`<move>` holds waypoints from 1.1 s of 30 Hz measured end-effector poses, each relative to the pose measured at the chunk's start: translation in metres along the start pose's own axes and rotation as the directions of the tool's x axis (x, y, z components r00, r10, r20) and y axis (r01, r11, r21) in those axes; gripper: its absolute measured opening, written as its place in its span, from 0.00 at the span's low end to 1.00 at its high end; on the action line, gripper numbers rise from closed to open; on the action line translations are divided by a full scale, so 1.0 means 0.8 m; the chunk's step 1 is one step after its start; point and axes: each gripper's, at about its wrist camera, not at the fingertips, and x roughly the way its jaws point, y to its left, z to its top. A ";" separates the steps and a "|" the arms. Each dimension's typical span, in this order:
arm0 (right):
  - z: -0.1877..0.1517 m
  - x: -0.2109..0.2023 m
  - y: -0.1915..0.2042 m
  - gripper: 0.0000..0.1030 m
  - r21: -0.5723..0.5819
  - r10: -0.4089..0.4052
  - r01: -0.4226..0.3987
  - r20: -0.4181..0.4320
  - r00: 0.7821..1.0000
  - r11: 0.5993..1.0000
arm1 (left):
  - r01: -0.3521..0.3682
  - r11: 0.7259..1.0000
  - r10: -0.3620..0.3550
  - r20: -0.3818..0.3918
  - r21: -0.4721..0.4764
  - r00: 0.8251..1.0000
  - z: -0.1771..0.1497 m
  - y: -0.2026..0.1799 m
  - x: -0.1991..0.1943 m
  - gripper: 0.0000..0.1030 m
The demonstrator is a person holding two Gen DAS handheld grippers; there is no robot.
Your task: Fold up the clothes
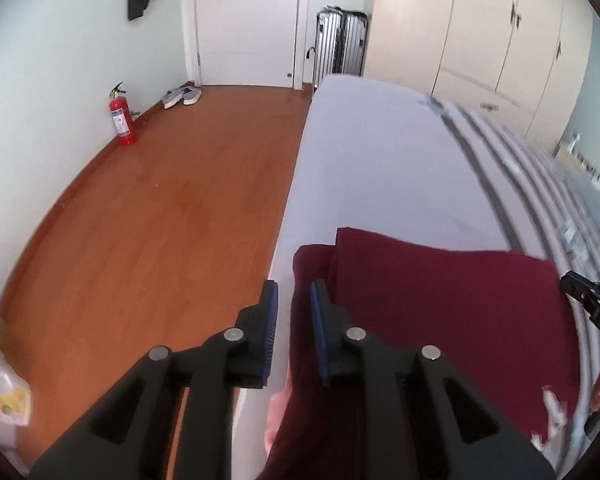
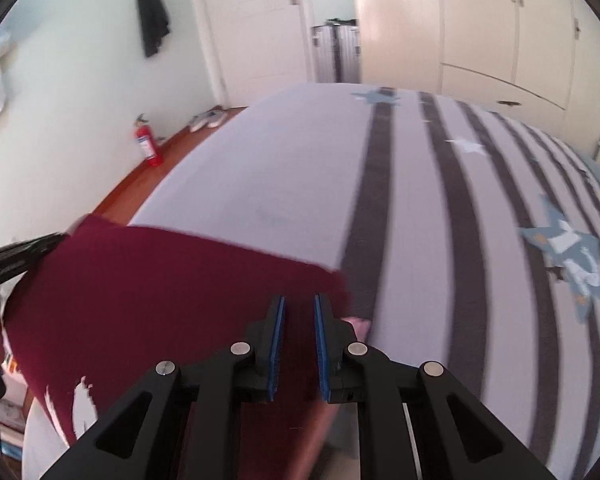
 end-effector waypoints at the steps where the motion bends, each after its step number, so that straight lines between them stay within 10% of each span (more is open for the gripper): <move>1: 0.001 -0.009 -0.008 0.12 0.010 -0.009 0.009 0.007 1.000 1.000 | 0.009 1.000 -0.009 0.014 0.008 1.000 -0.002 0.000 -0.010 0.15; 7: -0.014 -0.096 -0.037 0.15 -0.002 -0.008 0.008 0.073 0.997 1.000 | 0.075 0.995 -0.080 0.085 0.060 0.993 -0.027 -0.020 -0.111 0.15; 14: -0.094 -0.223 -0.042 0.38 -0.056 0.017 -0.010 0.125 0.992 0.998 | 0.061 0.998 -0.065 0.125 0.028 0.990 -0.110 -0.084 -0.241 0.61; 33: -0.261 -0.502 -0.100 0.82 -0.141 0.118 -0.099 0.132 0.984 0.985 | -0.040 0.993 0.063 0.215 -0.108 0.975 -0.330 -0.318 -0.535 0.99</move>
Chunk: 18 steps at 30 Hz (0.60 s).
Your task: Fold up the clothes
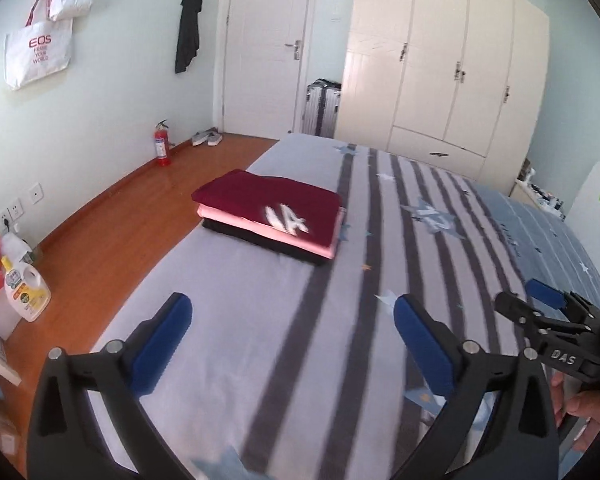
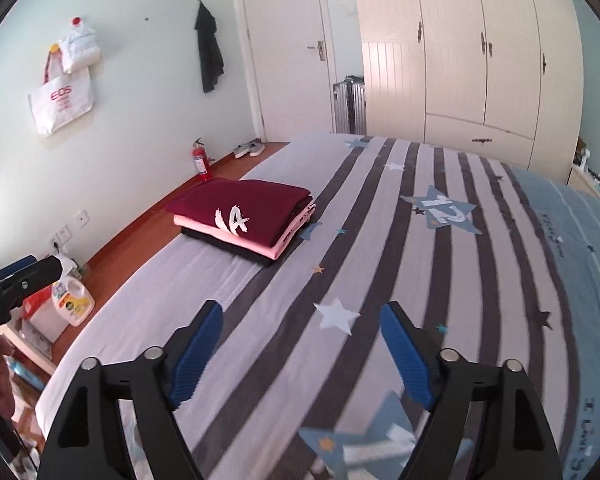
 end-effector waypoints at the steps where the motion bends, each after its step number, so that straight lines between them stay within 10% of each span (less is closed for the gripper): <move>1: -0.005 -0.012 0.000 0.89 -0.006 -0.009 0.009 0.003 1.000 1.000 | 0.000 1.000 0.000 0.003 0.003 1.000 -0.008 -0.007 -0.010 0.99; 18: -0.146 -0.090 0.033 0.98 -0.063 0.012 -0.003 0.158 0.987 0.998 | -0.053 0.998 0.048 0.112 0.042 0.993 -0.189 -0.031 -0.056 0.99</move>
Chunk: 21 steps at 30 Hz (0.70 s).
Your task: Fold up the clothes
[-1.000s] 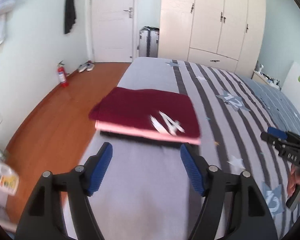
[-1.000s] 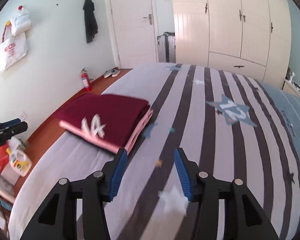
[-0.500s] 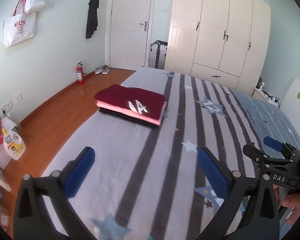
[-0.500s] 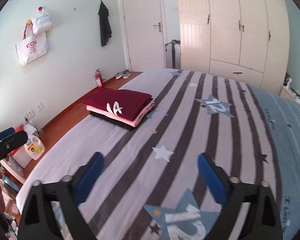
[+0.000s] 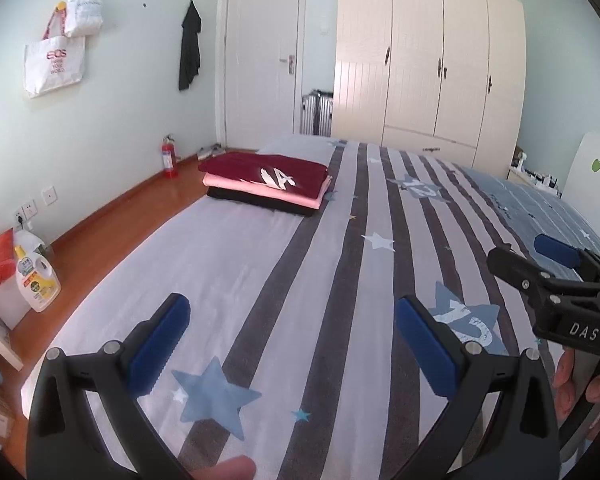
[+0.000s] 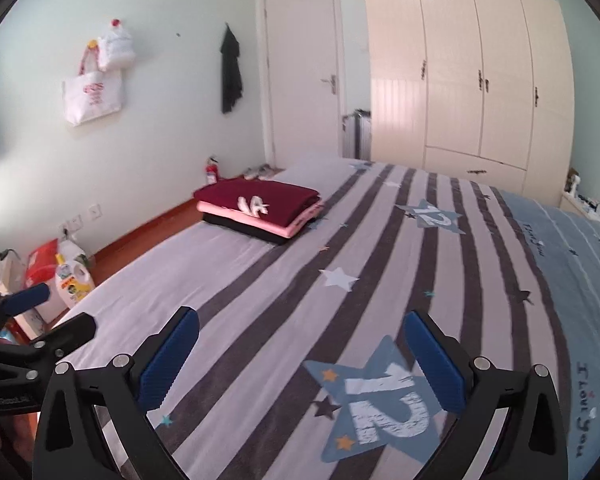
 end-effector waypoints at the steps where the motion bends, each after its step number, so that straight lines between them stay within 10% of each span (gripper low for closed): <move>1: -0.008 -0.006 0.002 0.98 0.003 0.002 -0.002 0.012 1.000 1.000 | -0.009 1.000 0.009 0.013 -0.001 1.000 -0.006 -0.003 -0.008 0.99; 21: 0.008 -0.299 0.055 0.99 -0.053 0.040 -0.034 0.134 0.990 0.998 | -0.071 0.994 0.079 0.107 -0.078 0.991 0.012 -0.035 -0.305 0.99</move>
